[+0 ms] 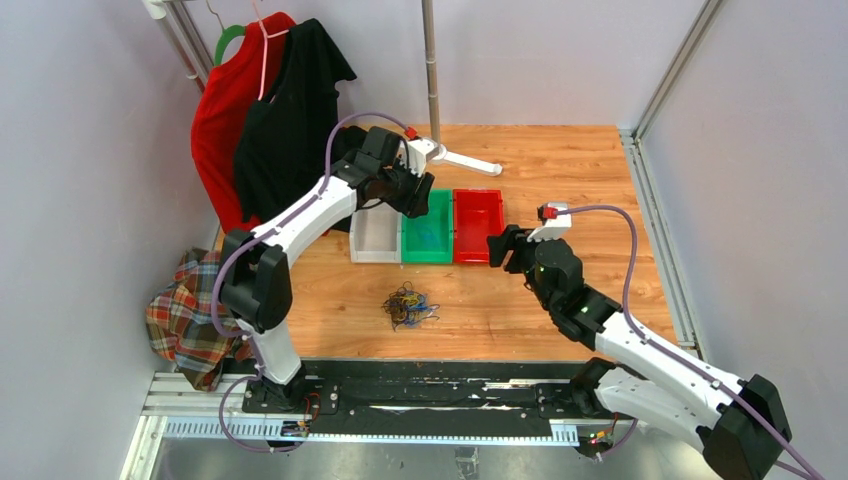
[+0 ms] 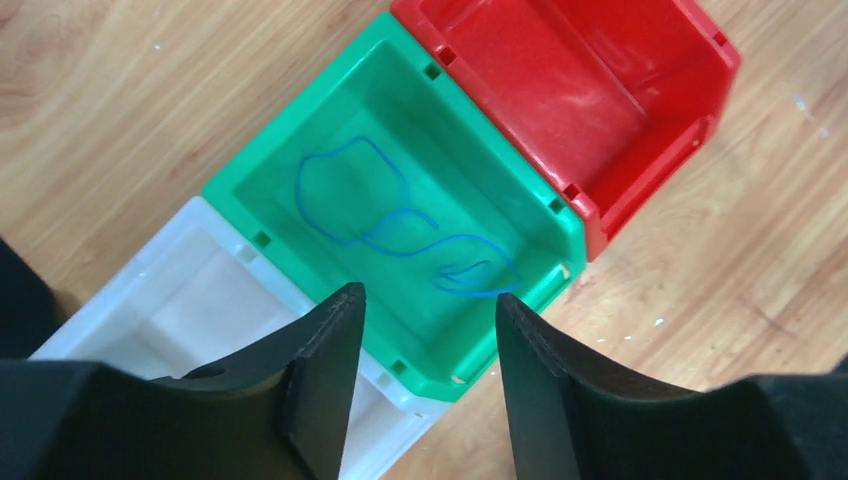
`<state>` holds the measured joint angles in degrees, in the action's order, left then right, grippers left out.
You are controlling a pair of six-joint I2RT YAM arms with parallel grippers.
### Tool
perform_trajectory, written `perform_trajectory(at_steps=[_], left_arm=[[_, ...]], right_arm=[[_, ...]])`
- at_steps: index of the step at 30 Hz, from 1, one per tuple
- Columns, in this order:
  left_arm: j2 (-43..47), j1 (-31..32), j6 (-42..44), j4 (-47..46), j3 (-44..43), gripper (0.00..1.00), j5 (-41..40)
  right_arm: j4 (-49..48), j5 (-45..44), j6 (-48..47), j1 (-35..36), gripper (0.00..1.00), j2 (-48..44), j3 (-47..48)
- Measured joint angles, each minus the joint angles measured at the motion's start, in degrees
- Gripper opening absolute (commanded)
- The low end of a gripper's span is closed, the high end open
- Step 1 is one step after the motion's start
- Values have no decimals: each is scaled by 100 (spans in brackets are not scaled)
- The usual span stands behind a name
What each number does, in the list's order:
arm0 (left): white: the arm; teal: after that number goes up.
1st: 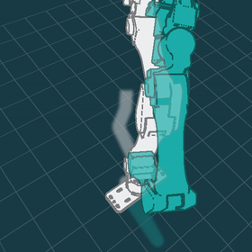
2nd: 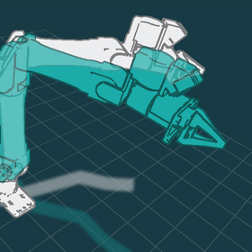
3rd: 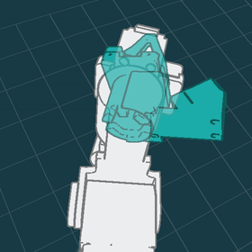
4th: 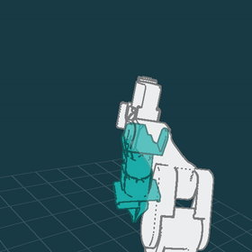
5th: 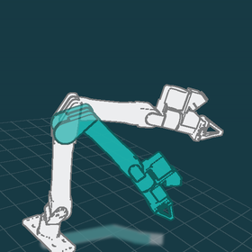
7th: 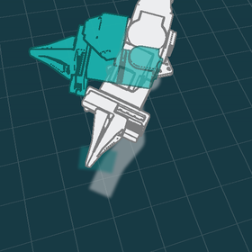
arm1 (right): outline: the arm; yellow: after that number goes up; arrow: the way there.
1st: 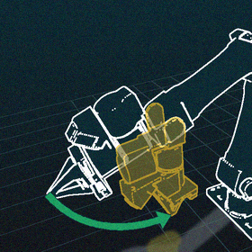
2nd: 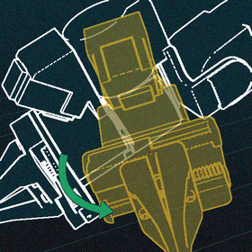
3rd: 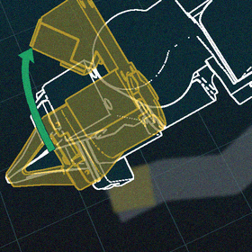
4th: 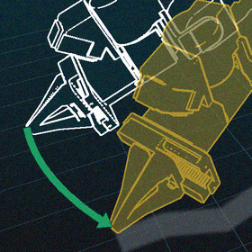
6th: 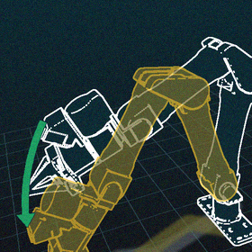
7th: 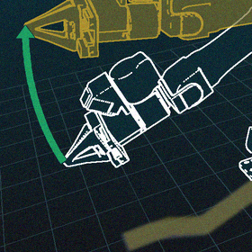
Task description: Untangle the cables
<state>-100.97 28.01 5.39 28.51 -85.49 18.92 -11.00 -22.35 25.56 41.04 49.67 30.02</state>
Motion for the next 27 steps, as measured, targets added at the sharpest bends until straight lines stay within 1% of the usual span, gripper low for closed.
perform_trajectory(at_steps=[5, 7, 8, 10, 13, 14, 17, 19, 20, 23, 27], left_arm=[[-52, 0, 87, 63, -107, 58, -269], [-15, 0, 149, 94, -214, 62, -315], [37, 0, 190, 155, -264, 67, -317], [214, 0, 323, 297, -289, 72, -269], [634, -2, 597, 688, -136, 76, -4], [796, 0, 686, 798, -9, 75, 118], [1394, 0, 1054, 1147, 791, 72, 575], [1585, 2, 1231, 1351, 1268, 70, 807], [1611, 4, 1322, 1480, 1539, 68, 940], [1458, 15, 1493, 1711, 1950, 64, 1252], [1163, 63, 1714, 1827, 2039, 60, 1681]], right_arm=[[-2, 109, 22, -4, 65, 76, 0], [-4, 160, 33, -7, 65, 103, 0], [-9, 186, 35, -7, 65, 114, 0], [-13, 269, 35, -9, 65, 142, 0], [-24, 409, 35, -9, 65, 225, 0], [-26, 442, 35, -7, 65, 262, 0], [-31, 564, 33, 39, 64, 450, 2], [-44, 647, 31, 79, 62, 570, 2], [-68, 719, 31, 109, 61, 645, 2], [-153, 931, 24, 179, 58, 822, 2], [-273, 1213, 15, 236, 54, 964, 2]])
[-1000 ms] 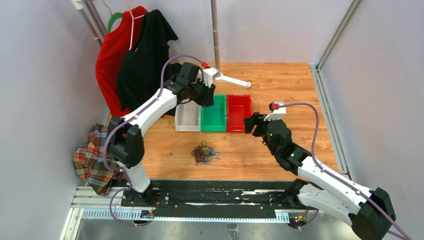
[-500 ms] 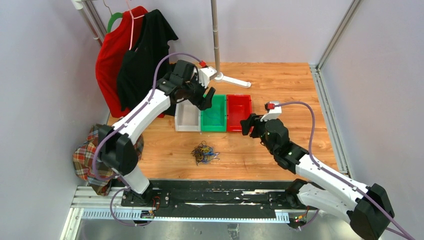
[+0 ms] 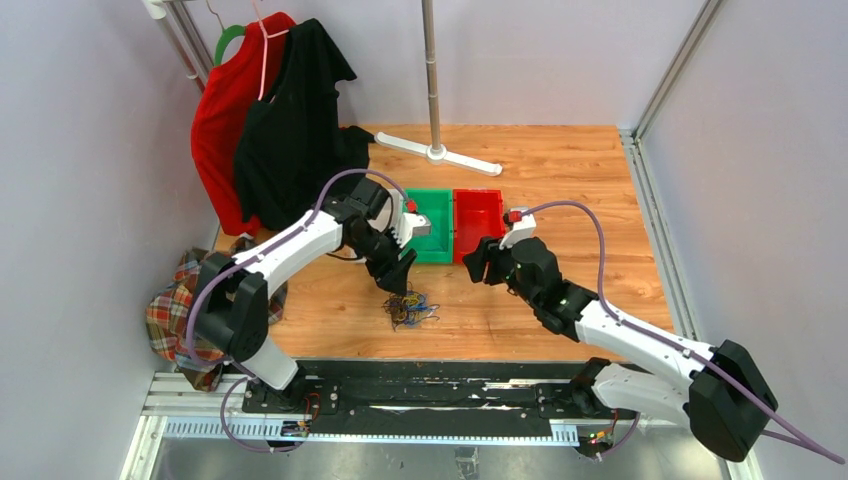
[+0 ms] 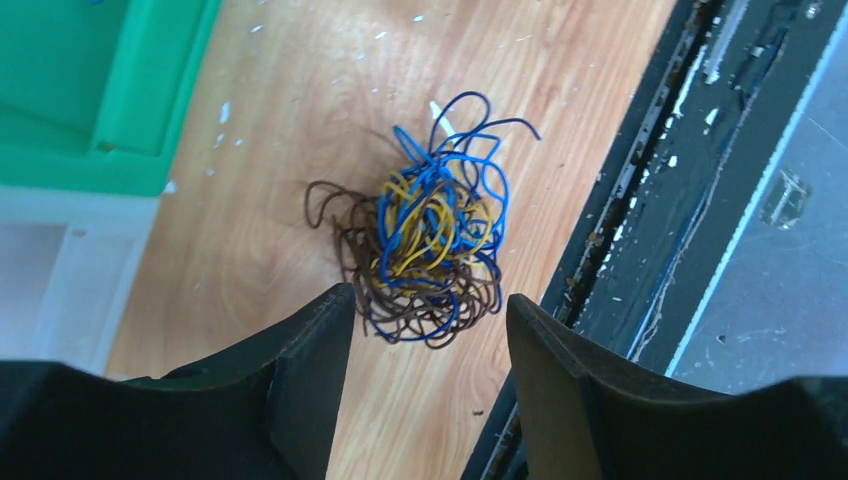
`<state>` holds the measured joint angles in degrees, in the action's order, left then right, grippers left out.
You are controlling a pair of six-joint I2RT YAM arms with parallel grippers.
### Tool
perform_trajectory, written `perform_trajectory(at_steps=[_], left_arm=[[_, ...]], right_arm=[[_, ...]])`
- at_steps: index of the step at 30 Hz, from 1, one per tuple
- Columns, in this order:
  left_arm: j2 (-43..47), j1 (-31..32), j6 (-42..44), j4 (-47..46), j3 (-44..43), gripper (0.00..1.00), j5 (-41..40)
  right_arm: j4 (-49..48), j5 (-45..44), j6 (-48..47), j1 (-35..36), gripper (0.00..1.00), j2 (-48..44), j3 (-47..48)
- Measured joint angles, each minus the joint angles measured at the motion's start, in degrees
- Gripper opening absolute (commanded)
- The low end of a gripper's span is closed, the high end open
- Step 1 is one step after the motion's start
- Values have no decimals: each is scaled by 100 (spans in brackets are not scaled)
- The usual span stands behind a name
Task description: Untangle the cables
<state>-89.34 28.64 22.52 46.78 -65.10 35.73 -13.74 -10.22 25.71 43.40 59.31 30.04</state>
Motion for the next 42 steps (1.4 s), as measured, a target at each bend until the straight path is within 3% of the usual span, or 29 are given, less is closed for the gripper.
perform_trajectory(at_steps=[6, 15, 22, 29, 36, 42], left_arm=[[-199, 151, 319, -9, 46, 55, 317], [286, 166, 1204, 413, 527, 62, 74], [468, 166, 1373, 179, 807, 54, -245], [160, 166, 1097, -520, 1169, 36, -651], [208, 149, 839, -848, 1169, 1, -638], [756, 92, 828, -476, 1102, 1, -243]], right_arm=[[-157, 304, -17, 48, 52, 52, -2], [-356, 599, -157, 188, 51, 332, 0], [-503, 706, -184, 479, 50, 636, 2], [-667, 861, -192, 662, 50, 804, 13], [-1029, 1169, -118, 715, 59, 1187, 15], [-1443, 1473, 7, 739, 62, 1550, 22]])
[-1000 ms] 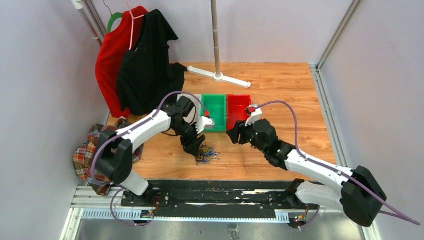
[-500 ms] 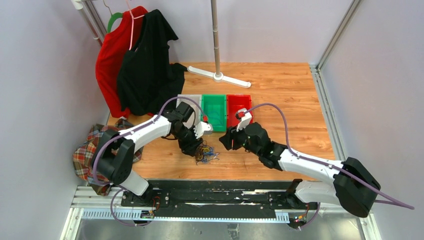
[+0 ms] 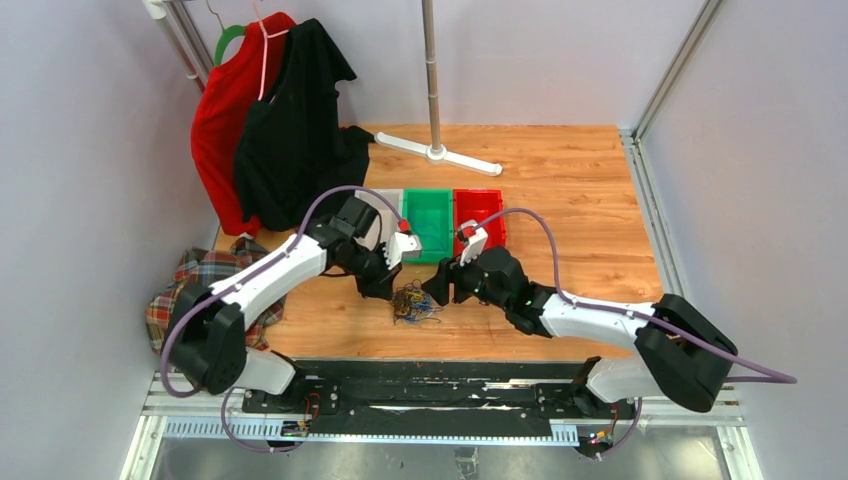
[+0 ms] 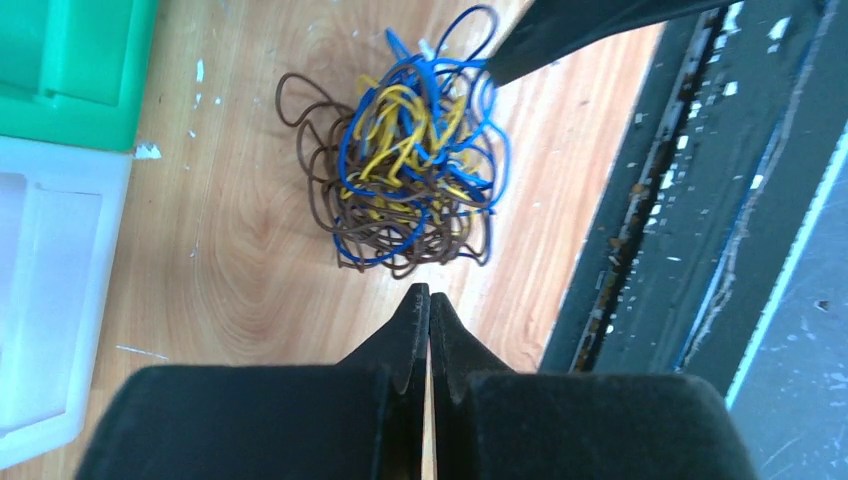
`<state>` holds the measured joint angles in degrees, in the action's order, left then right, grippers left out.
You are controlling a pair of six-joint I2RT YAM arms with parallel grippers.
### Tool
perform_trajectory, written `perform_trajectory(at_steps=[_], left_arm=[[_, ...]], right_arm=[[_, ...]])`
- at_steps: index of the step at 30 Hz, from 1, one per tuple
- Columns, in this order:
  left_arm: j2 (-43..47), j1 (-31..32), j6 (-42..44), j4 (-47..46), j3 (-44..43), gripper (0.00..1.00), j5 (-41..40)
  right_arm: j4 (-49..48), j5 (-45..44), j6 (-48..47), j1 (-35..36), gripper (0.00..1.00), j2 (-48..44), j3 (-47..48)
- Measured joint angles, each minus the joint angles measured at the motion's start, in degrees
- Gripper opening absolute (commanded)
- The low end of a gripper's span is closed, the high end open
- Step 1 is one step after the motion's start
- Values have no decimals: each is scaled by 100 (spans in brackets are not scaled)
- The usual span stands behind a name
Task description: Untangle the cables
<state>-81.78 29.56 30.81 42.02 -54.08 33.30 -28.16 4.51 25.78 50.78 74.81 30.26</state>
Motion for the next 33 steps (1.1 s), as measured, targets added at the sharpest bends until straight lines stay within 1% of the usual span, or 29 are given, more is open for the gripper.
perform_trajectory(at_steps=[2, 3, 5, 7, 8, 9, 10, 12, 15, 19, 21, 23, 26, 28, 30, 33], left_arm=[[328, -11, -4, 116, -13, 1, 164], [391, -13, -4, 138, -15, 2, 195], [566, -13, 4, 184, -15, 15, 280], [619, -13, 22, 175, -9, 34, 293], [599, -15, 31, 157, 7, 41, 278], [560, -17, 48, 136, 28, 49, 254], [490, -24, 39, 109, 57, 53, 225], [291, -48, 20, 13, 111, 58, 184], [-28, -98, -20, -136, 155, 58, 136], [-295, -111, -125, -411, 168, 51, 153], [-372, -116, -205, -566, 186, 44, 201], [-437, -118, -284, -695, 205, 34, 275], [-511, -122, -396, -824, 214, 14, 382], [-542, -125, -442, -881, 214, 6, 437], [-549, -127, -457, -863, 212, 1, 466], [-507, -127, -420, -671, 177, 1, 483]], right_arm=[[-138, 87, 22, 7, 62, 114, 13], [-197, 140, 26, 11, 63, 175, 33], [-269, 197, 42, 28, 63, 278, 79], [-372, 264, 48, 61, 63, 367, 120], [-407, 293, 52, 79, 63, 400, 129], [-463, 310, 59, 105, 63, 448, 136], [-501, 326, 66, 125, 62, 503, 146], [-568, 374, 96, 160, 60, 651, 170], [-656, 448, 168, 177, 55, 890, 173], [-800, 452, 234, 195, 45, 1088, 125], [-855, 452, 278, 197, 40, 1119, 42], [-909, 450, 306, 199, 36, 1147, -24], [-979, 448, 323, 199, 30, 1189, -90], [-1027, 446, 339, 199, 26, 1233, -120], [-1069, 442, 348, 199, 21, 1279, -138], [-1115, 404, 365, 199, 14, 1298, -195]])
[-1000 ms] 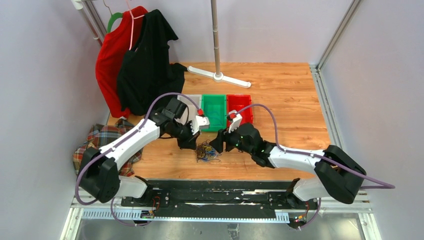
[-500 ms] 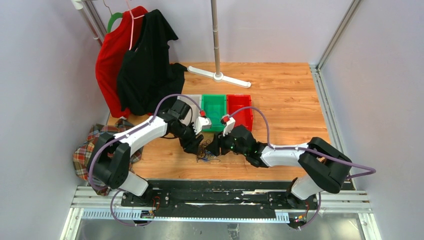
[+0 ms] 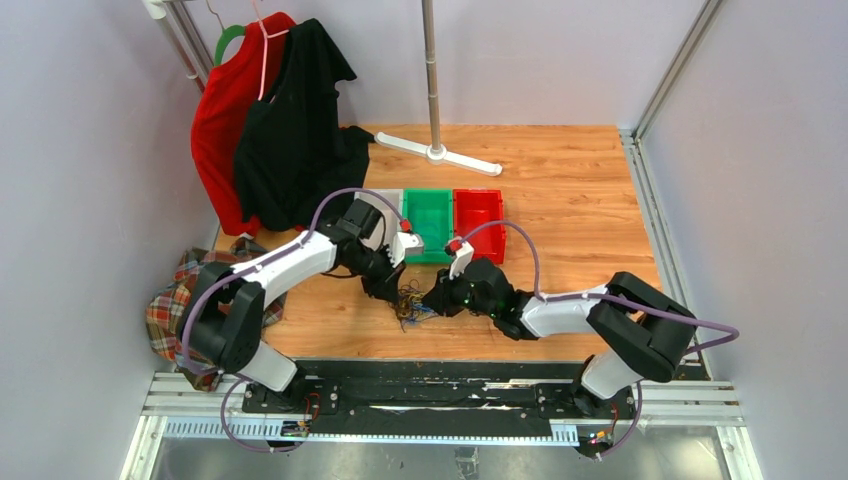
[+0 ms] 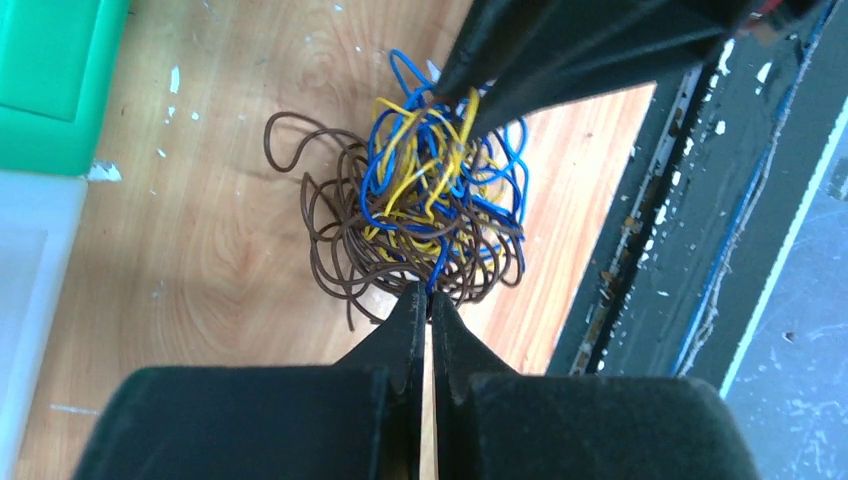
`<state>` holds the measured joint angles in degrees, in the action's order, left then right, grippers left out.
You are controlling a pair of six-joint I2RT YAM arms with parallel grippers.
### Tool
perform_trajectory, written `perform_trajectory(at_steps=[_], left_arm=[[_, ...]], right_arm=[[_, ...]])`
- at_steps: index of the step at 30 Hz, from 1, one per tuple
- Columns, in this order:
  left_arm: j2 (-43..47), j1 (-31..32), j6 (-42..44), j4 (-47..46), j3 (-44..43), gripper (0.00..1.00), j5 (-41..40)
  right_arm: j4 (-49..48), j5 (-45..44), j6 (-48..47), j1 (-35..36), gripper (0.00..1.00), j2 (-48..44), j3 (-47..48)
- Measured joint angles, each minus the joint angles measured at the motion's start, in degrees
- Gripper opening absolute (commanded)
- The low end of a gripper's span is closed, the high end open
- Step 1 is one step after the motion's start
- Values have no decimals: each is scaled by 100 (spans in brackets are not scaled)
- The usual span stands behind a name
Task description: Untangle the cables
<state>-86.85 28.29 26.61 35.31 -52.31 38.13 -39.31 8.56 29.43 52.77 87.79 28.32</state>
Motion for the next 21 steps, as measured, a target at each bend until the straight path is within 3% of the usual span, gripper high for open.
perform_trajectory(at_steps=[14, 16, 21], left_arm=[[1650, 0, -55, 1305, -868, 1, -7], [1781, 0, -181, 1414, -970, 1, -2], [2009, 0, -479, 1478, -1104, 1, 42]], right_arm=[[280, -520, -37, 0, 3, -227, -299], [487, -634, -79, 0, 11, -431, -299], [951, -914, -262, 28, 49, -1360, -299]])
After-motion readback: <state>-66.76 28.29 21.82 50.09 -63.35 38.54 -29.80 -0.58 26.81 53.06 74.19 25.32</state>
